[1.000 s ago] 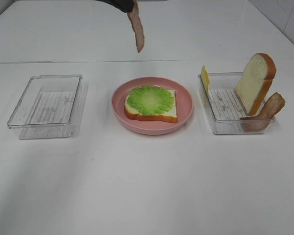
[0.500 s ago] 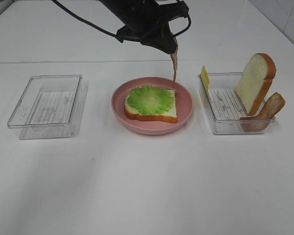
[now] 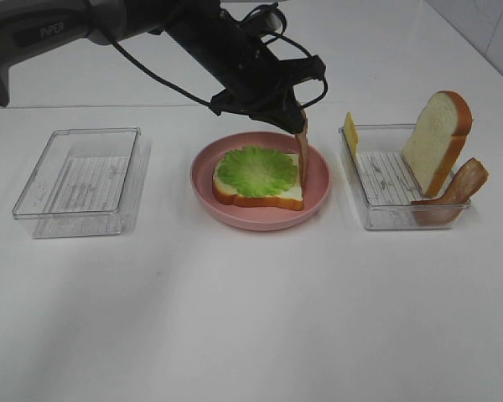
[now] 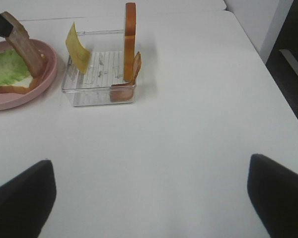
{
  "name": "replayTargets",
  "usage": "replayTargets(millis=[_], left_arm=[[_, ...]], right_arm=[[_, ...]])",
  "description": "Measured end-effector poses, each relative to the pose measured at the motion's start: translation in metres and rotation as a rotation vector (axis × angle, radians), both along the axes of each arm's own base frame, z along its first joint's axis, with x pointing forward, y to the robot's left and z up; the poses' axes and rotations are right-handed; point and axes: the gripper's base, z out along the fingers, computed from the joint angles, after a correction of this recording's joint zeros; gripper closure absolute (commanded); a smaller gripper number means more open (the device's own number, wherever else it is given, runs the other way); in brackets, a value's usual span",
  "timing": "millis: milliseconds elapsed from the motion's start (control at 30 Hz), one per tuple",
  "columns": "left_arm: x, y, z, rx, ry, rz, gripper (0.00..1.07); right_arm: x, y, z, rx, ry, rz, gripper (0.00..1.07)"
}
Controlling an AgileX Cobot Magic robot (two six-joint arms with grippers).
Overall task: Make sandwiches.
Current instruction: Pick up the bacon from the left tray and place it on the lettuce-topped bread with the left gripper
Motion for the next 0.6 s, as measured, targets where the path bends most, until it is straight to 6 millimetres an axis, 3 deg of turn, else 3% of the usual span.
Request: replayTargets(millis=[67,600], left_arm=[[0.003,0.007,-0.008,0.105,-0.048,-0.015,1.07],[0.007,0.027,-0.018,0.373,-0.102,-0.026,1.07]], right_arm=[[0.000,0.000,0.000,0.000,0.000,0.000,0.11],[0.000,0.000,0.000,0.000,0.000,0.000,0.11]])
